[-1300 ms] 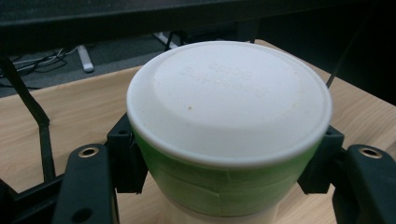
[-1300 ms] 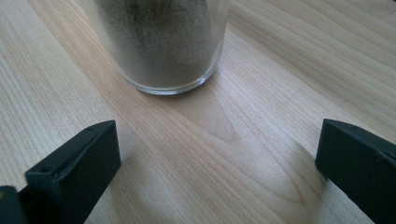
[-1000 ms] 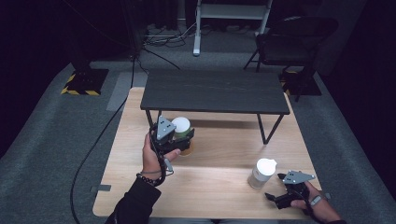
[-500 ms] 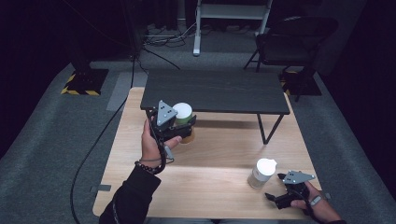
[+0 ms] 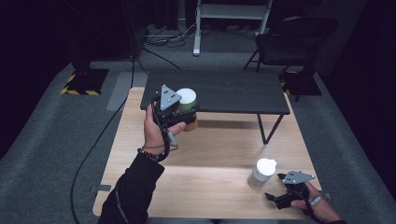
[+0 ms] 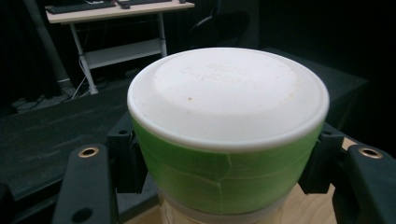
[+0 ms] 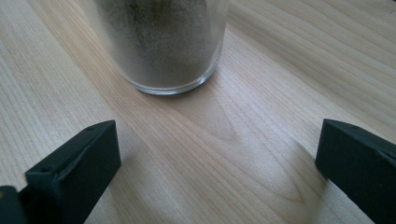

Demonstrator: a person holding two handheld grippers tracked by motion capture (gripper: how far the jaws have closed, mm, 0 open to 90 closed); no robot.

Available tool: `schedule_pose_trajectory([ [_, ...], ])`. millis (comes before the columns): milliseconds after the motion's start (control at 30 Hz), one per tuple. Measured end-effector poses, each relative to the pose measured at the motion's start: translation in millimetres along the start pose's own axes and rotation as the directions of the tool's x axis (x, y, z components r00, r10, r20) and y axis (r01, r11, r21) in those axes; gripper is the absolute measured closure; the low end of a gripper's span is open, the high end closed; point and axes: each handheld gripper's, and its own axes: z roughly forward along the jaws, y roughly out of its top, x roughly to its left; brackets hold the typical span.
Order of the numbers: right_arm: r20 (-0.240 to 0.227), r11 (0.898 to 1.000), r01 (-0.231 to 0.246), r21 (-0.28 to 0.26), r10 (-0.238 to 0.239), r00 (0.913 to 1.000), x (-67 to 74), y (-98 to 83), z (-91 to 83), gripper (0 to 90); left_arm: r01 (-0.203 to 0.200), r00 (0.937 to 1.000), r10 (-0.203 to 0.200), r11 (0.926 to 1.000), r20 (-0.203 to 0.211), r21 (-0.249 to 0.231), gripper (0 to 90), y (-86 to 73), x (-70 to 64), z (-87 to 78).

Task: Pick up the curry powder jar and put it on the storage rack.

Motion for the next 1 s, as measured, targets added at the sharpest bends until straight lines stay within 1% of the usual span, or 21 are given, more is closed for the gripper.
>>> schedule_pose_trajectory([
  [100,0.000,1.000,0.000,0.000,0.000,1.0000,0.0,0.0,0.0,0.0,0.003,1.0000,-0.003,0.9999,-0.008,-0.014,33.6,6.1,1.9,0.8],
  [233,0.000,1.000,0.000,0.000,0.000,1.0000,0.0,0.0,0.0,0.0,0.002,0.9997,-0.002,0.9998,-0.023,-0.020,33.6,16.1,3.9,4.4],
  [467,0.000,1.000,0.000,0.000,0.000,1.0000,0.0,0.0,0.0,0.0,0.007,0.9993,-0.008,0.9996,-0.038,-0.028,33.6,25.3,8.1,11.0],
  [500,0.000,1.000,0.000,0.000,0.000,1.0000,0.0,0.0,0.0,0.0,0.003,0.9990,-0.004,0.9995,-0.045,-0.030,33.5,28.3,8.0,14.6],
  [567,0.000,1.000,0.000,0.000,0.000,1.0000,0.0,0.0,0.0,0.0,-0.002,0.9987,0.000,0.9996,-0.051,-0.028,33.6,30.3,7.5,16.7],
  [600,0.000,1.000,-0.001,0.000,0.001,1.0000,0.0,0.0,0.0,0.0,-0.002,0.9984,0.000,0.9996,-0.056,-0.027,33.5,33.9,7.8,21.0],
  [700,0.000,1.000,0.000,0.000,0.000,1.0000,0.0,0.0,0.0,0.0,-0.003,0.9983,0.001,0.9995,-0.058,-0.030,33.5,37.0,8.4,24.6],
  [733,0.000,1.000,0.000,0.000,0.000,1.0000,0.0,0.0,0.0,0.0,-0.003,0.9981,0.001,0.9995,-0.061,-0.031,33.5,40.0,8.4,28.5],
  [933,0.000,1.000,0.000,0.000,0.000,1.0000,0.0,0.0,0.0,0.0,-0.001,0.9975,-0.001,0.9996,-0.071,-0.027,33.5,45.6,9.1,38.2],
  [1000,0.000,1.000,0.000,0.000,0.000,1.0000,0.0,0.0,0.0,0.0,0.000,0.9968,-0.002,0.9997,-0.081,-0.025,33.6,47.7,8.6,42.0],
])
